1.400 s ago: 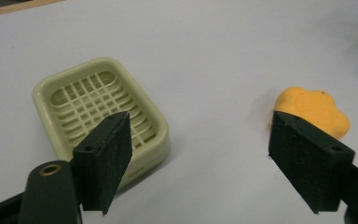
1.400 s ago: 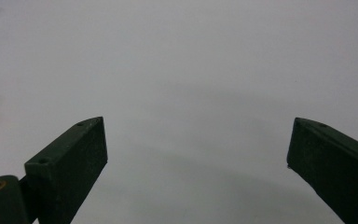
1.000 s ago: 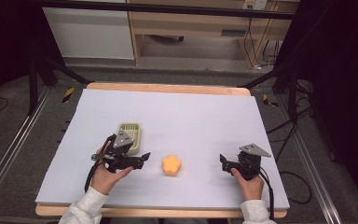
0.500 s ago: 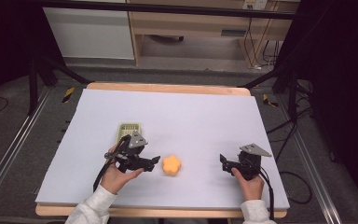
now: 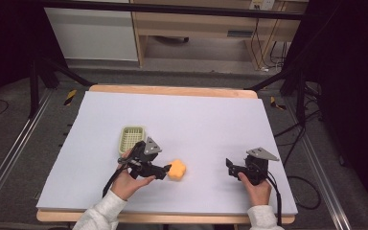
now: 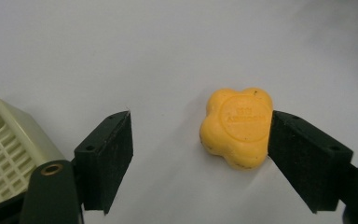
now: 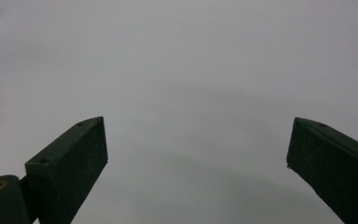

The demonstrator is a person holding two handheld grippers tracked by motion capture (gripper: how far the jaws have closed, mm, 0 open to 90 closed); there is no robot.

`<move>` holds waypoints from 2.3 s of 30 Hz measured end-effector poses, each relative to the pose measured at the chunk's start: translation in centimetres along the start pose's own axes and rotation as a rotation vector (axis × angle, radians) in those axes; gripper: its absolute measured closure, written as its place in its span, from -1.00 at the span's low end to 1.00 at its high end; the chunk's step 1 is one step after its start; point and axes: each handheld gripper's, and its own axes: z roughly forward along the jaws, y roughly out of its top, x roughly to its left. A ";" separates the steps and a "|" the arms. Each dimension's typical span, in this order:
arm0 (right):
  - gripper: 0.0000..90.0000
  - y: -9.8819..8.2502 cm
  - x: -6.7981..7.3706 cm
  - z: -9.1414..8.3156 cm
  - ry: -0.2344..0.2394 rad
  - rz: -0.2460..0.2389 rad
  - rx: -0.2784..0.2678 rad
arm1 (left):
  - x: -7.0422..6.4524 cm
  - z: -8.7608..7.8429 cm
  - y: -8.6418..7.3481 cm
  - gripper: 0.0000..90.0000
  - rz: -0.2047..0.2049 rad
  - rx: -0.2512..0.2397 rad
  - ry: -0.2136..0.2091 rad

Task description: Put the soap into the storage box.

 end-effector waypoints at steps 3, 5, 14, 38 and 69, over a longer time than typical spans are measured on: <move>-0.88 0.0 0.0 0.0 0.001 0.000 0.001 | -0.3 0.3 0.1 -0.54 0.008 0.011 -0.011; -0.88 0.0 0.0 0.0 0.002 0.002 0.002 | -0.5 0.5 0.1 -0.54 0.012 0.018 -0.013; -0.88 0.0 0.0 0.2 0.008 0.005 0.005 | -1.2 1.6 0.3 -0.58 0.031 0.048 -0.030; -0.88 0.0 0.1 0.3 0.012 0.004 0.007 | -2.4 3.9 0.4 -0.63 0.069 0.114 -0.055; -0.88 0.0 0.1 0.3 0.020 0.010 0.010 | -2.8 6.4 0.6 -0.46 0.111 0.205 -0.071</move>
